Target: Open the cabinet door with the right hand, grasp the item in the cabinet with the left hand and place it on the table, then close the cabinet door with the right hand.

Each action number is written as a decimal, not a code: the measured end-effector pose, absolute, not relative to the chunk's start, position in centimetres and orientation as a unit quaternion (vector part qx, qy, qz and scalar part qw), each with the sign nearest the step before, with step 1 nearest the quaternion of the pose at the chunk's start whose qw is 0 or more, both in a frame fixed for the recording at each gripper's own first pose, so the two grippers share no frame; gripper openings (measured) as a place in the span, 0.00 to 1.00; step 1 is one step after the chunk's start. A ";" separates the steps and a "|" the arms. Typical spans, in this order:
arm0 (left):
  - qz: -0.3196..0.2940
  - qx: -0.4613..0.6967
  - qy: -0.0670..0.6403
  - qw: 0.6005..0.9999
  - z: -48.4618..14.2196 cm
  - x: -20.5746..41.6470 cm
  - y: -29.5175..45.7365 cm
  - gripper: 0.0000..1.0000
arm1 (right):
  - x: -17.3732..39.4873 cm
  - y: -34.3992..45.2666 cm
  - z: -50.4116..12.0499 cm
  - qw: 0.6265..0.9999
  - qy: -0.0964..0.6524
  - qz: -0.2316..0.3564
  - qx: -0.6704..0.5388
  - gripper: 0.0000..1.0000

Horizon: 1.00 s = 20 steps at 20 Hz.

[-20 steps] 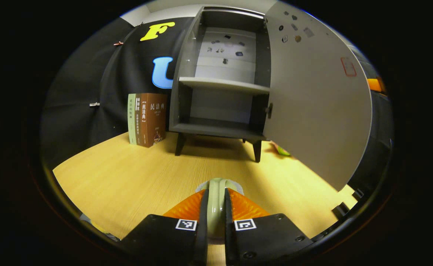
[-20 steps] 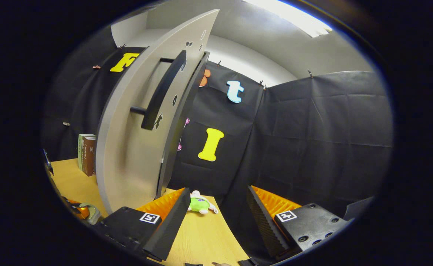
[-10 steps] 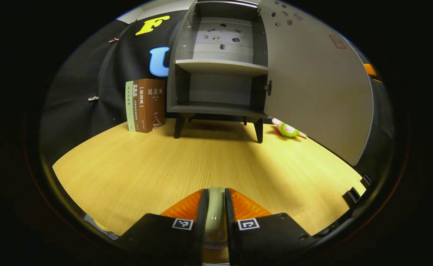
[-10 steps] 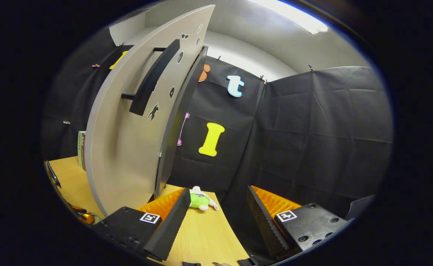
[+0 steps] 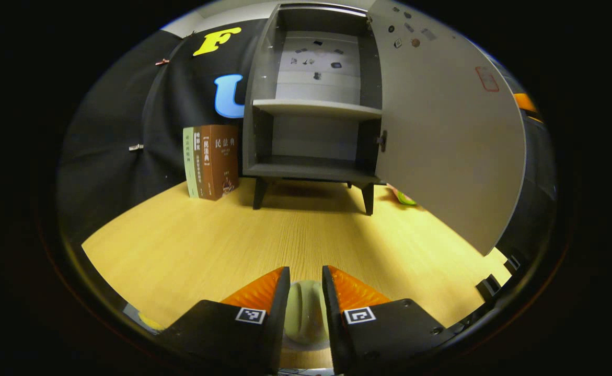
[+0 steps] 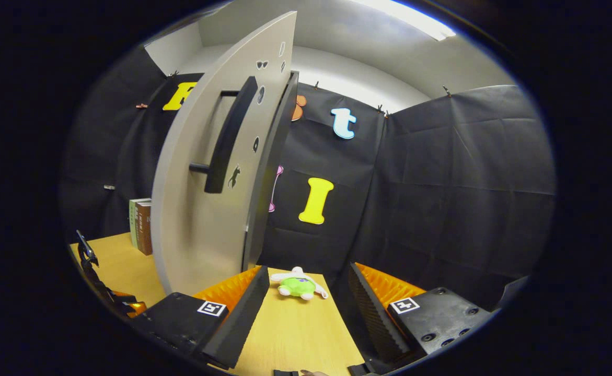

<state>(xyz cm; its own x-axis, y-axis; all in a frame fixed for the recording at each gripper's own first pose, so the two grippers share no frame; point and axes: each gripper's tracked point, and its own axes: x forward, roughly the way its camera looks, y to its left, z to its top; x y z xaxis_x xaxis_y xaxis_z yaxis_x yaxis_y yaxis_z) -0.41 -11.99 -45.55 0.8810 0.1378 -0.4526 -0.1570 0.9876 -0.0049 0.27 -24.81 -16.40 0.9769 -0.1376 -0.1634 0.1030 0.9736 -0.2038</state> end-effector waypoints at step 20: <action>0.029 -0.004 0.080 0.996 -8.2 -4.3 -12.8 0.39 | 3.1 -16.7 -6.2 0.992 0.011 0.115 0.055 0.97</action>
<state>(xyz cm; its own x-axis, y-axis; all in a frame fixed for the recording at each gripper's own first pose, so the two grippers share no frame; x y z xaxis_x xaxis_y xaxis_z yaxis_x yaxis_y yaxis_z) -4.28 -12.75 -8.25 0.9856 0.0570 -0.1595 -0.0582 0.9983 -0.0031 3.08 -16.71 -6.22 0.9731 0.2302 -0.0094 -0.2278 0.9674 0.1109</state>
